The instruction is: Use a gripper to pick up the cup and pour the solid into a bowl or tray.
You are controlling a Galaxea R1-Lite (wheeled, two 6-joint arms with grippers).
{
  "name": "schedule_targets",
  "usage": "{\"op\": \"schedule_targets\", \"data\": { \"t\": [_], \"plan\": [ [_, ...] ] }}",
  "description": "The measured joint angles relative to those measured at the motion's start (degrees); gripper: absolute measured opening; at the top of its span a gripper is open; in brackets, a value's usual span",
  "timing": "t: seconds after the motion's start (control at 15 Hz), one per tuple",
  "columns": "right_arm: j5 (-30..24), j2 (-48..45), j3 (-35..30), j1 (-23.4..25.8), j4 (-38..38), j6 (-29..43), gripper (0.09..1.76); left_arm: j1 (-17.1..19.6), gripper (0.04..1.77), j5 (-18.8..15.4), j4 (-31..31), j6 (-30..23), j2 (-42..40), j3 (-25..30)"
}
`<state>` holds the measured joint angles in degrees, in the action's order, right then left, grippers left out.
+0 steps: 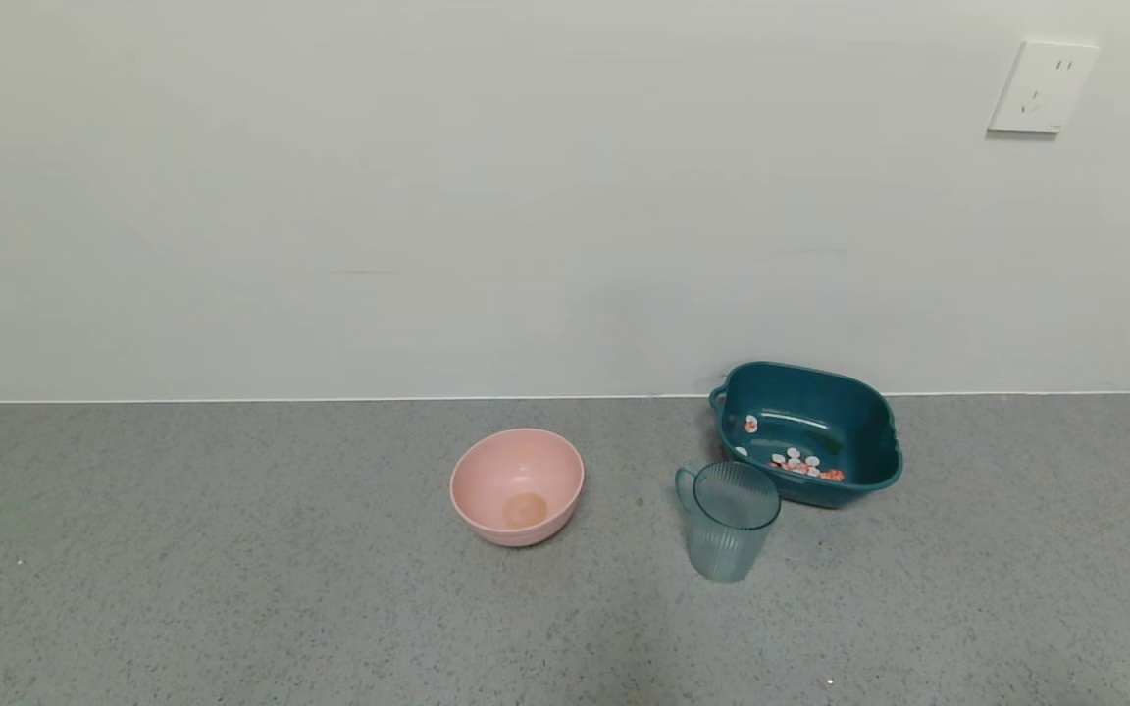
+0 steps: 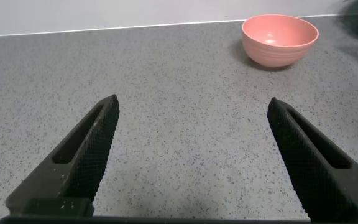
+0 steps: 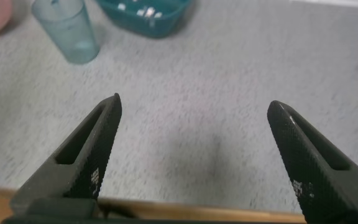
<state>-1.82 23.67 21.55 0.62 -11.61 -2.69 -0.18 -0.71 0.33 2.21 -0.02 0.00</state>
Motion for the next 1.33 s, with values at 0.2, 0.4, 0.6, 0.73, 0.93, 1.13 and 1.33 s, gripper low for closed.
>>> {"op": "schedule_targets", "data": {
  "t": [0.2, 0.4, 0.6, 0.73, 0.93, 1.13, 1.33],
  "plan": [
    [1.6, -5.4, -9.3, 2.6, 11.2, -1.0, 1.7, 0.0, 1.72, 0.0, 0.0, 0.0, 0.0, 0.0],
    [4.6, -9.5, -15.4, 0.7, 17.2, -2.8, 1.71, 0.0, 1.72, 0.0, 0.0, 0.0, 0.0, 0.0],
    [5.5, -15.5, -19.6, -0.2, 17.8, -3.9, 1.71, 0.0, 1.72, 0.0, 0.0, 0.0, 0.0, 0.0],
    [3.5, -19.7, -20.9, -0.3, 15.8, -4.3, 1.71, 0.0, 1.72, 0.0, 0.0, 0.0, 0.0, 0.0],
    [0.8, -22.7, -21.3, -0.3, 12.8, -3.3, 1.71, 0.0, 1.72, 0.0, 0.0, 0.0, 0.0, 0.0],
    [0.1, -23.5, -21.4, -0.4, 11.6, -0.1, 1.71, 0.0, 1.72, 0.0, 0.0, 0.0, 0.0, 0.0],
    [0.1, -23.7, -21.4, -0.4, 11.2, -0.4, 1.71, 0.0, 1.72, 0.0, 0.0, 0.0, 0.0, 0.0]
  ]
}}
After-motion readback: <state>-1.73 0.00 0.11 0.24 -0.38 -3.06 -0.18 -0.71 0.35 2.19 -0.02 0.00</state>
